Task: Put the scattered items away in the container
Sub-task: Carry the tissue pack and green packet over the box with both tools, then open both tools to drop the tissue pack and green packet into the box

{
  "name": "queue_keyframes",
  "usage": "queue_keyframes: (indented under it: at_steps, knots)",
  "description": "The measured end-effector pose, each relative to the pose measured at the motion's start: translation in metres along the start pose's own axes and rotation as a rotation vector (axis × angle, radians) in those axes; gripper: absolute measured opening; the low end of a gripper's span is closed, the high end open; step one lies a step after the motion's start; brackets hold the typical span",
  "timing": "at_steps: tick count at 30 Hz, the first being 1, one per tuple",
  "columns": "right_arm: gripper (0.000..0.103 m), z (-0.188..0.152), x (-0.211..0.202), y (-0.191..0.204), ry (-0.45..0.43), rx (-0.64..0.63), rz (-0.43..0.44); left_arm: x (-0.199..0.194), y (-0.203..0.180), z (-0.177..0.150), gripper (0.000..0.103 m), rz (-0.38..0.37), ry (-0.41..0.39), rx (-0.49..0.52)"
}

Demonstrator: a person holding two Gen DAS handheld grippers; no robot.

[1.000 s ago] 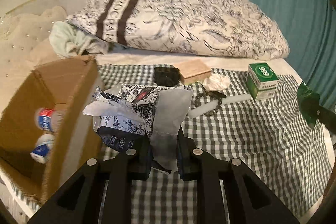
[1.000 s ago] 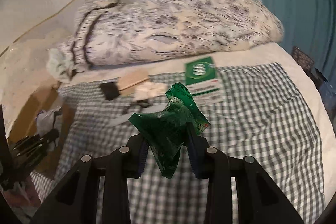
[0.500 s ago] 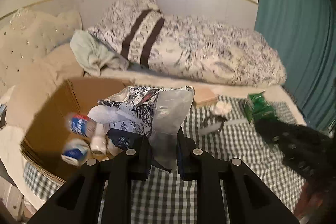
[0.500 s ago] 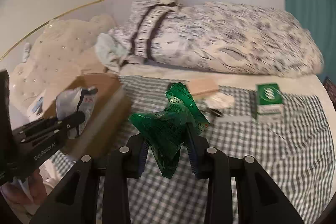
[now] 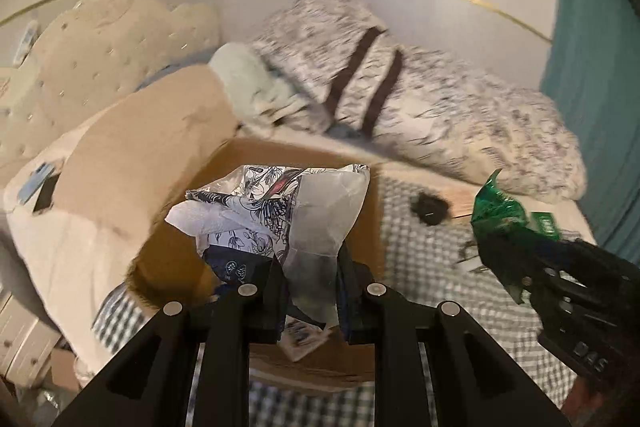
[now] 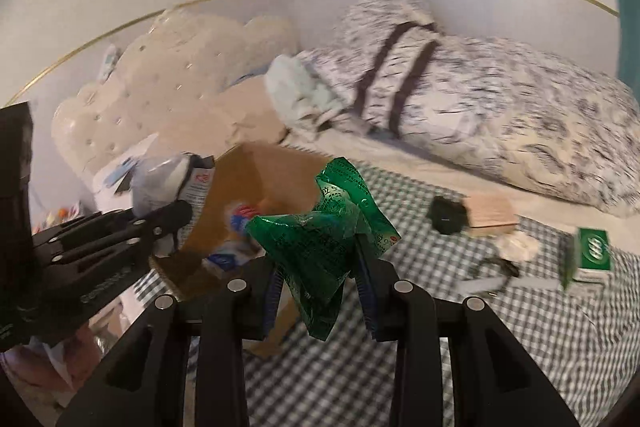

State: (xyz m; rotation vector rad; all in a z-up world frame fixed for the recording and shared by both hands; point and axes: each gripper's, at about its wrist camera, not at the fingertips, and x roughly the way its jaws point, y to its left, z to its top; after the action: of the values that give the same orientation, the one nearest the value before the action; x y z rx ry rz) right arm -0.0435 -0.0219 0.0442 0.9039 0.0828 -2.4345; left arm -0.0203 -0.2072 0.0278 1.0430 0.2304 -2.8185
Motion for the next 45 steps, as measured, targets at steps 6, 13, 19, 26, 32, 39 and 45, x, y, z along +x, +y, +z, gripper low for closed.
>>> queue_keyframes:
  at_steps: [6,13,19,26,32,39,45]
  knots:
    - [0.032,0.011,0.038,0.039,0.038,-0.052,0.079,0.033,0.040,-0.005,0.019,0.047,0.078,-0.049]
    - [0.032,0.012,0.084,0.051,0.099,-0.050,0.123,0.060,0.053,-0.010,0.019,0.055,0.114,-0.057]
    - [0.035,0.010,0.099,0.038,0.114,0.008,0.148,0.073,0.045,-0.013,0.064,0.053,0.136,-0.046]
    - [0.059,0.012,0.083,0.017,0.051,0.071,0.173,0.072,0.030,-0.011,0.100,0.108,0.133,-0.030]
    - [0.059,0.010,0.067,-0.009,0.029,0.111,0.152,0.066,0.014,-0.009,0.100,0.100,0.133,-0.038]
    - [0.059,-0.009,0.041,-0.078,0.016,0.212,0.036,0.057,-0.038,-0.009,0.100,0.025,0.102,-0.015]
    - [0.059,-0.029,0.011,-0.148,0.001,0.281,-0.092,0.063,-0.102,-0.017,0.100,-0.050,0.110,0.046]
